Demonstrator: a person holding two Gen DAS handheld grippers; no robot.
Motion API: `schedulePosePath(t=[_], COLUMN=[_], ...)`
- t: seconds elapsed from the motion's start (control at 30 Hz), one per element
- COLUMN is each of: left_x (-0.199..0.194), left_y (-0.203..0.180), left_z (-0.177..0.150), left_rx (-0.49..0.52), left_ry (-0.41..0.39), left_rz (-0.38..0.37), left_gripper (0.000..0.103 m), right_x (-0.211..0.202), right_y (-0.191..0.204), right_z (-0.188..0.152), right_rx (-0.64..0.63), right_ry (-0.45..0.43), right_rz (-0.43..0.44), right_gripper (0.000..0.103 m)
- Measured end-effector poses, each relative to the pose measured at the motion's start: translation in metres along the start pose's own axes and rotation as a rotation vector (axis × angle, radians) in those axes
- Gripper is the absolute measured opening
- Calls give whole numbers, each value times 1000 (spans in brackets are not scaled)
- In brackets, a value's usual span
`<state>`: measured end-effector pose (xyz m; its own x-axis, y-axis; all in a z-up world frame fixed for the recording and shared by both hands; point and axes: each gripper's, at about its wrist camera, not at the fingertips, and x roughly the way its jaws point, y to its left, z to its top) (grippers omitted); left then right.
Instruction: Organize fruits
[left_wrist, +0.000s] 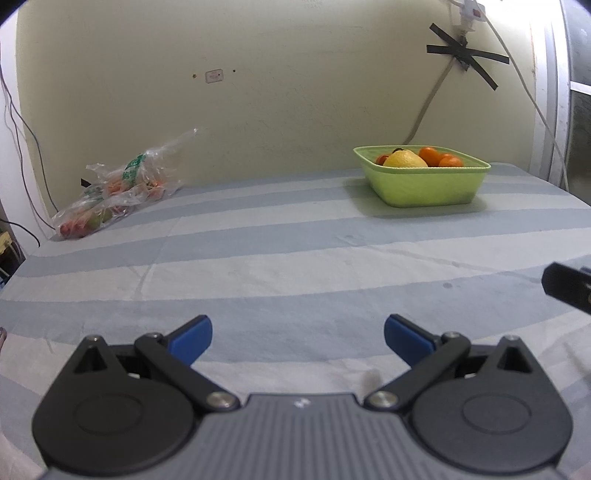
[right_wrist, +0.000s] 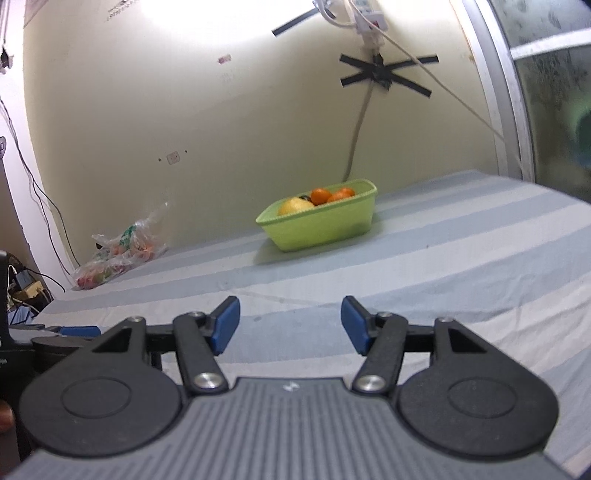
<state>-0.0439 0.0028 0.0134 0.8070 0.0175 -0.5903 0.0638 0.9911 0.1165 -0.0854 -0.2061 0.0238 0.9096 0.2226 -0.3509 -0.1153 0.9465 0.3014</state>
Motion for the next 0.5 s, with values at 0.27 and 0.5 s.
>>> schedulePosePath(t=[0.27,0.5], left_x=[-12,-15], left_y=[-2,-5], left_z=[4,5], left_rx=[8,29], left_ry=[-38,-54], left_rz=[-23,-23], left_gripper=[103,103], right_x=[-6,-12], right_y=[0,4], right_z=[5,9], right_rx=[3,4], right_ry=[-28,-55], right_rz=[4,16], right_gripper=[63,64])
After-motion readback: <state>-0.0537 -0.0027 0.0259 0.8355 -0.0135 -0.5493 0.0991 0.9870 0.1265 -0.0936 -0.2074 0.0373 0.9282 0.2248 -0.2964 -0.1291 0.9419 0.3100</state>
